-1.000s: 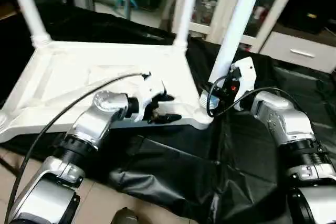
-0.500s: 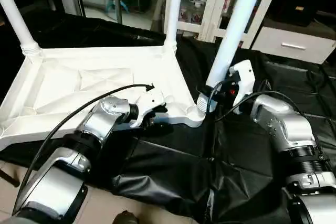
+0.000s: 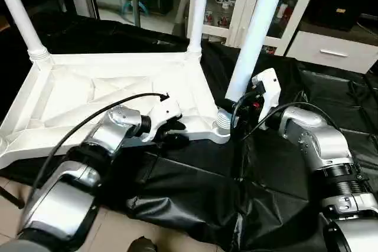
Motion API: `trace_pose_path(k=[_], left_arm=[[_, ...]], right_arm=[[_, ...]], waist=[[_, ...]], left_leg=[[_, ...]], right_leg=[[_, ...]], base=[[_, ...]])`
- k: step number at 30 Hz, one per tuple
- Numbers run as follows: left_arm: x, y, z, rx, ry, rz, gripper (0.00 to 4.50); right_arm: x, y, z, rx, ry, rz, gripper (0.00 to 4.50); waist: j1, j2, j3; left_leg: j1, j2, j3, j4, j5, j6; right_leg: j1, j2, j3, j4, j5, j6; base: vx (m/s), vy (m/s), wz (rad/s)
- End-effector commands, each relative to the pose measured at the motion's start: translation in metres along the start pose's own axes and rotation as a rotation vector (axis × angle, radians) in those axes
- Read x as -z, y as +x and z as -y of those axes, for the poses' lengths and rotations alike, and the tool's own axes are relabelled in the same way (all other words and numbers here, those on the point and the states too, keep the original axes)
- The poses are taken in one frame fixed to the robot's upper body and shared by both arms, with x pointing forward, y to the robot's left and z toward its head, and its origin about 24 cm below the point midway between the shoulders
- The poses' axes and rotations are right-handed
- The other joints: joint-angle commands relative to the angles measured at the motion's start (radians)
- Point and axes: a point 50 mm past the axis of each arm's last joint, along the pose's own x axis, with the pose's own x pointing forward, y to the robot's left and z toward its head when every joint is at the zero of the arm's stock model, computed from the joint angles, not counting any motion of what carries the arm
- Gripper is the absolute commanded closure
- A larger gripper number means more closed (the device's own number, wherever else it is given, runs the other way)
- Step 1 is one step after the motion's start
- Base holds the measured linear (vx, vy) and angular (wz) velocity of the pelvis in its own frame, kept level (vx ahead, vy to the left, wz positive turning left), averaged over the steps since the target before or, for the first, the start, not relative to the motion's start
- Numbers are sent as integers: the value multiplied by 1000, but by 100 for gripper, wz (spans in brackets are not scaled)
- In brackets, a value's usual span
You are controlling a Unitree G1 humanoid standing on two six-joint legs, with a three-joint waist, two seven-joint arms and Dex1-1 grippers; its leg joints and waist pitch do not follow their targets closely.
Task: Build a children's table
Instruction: Insert table leg to table base
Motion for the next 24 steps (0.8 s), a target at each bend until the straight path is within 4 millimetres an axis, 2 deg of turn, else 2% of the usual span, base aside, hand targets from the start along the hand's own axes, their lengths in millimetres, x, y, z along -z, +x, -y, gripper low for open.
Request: trace_pose_path(k=[1, 4, 6, 8, 17, 19, 21, 24], left_arm=[[3, 6, 2, 6, -9, -31, 293], [6, 8, 2, 9, 3, -59, 306], [8, 9, 3, 15, 12, -82, 339], [10, 10, 4, 19, 16, -96, 344], [22, 7, 5, 54, 57, -214, 426], [24, 6, 7, 70, 46, -230, 444], [28, 6, 9, 109, 38, -257, 450], [33, 5, 14, 173, 41, -288, 450]], right_arm=[[-9, -4, 1, -4, -33, 8, 261], [-9, -5, 2, -4, -34, 6, 261], [-9, -4, 3, -3, -35, 3, 261], [-9, -4, 3, -4, -36, 2, 261], [-10, 0, 1, -15, -41, -1, 261], [-11, 0, 1, -16, -41, -2, 261], [-11, 0, 2, -15, -41, -3, 261], [-10, -1, 3, -15, -40, -6, 261]], waist=[[-5, 13, -83], [-4, 11, -81], [-5, 10, -80], [-5, 10, -79], [-9, 7, -71], [-13, 8, -70], [-16, 9, -74], [-21, 9, -77]], left_leg=[[22, 9, 1, -74, -315, -34], [22, 9, 0, -75, -323, -32], [22, 9, -1, -76, -331, -32], [23, 10, -1, -77, -339, -32], [26, 10, -6, -84, -386, -36], [35, 10, -9, -88, -414, -38], [34, 12, -9, -89, -395, -39], [29, 13, -8, -90, -362, -38]], right_leg=[[62, -48, 32, -75, -237, -186], [63, -50, 32, -78, -259, -177], [61, -51, 32, -83, -297, -163], [60, -52, 32, -86, -324, -155], [57, -56, 29, -97, -429, -123], [56, -59, 27, -105, -479, -112], [58, -58, 30, -101, -434, -125], [63, -53, 31, -88, -325, -165]], base=[[0, 0, 0], [0, 0, 0], [0, 0, 0], [0, 0, 0], [0, 0, 0], [0, 0, 0], [0, 0, 0], [0, 0, 0]])
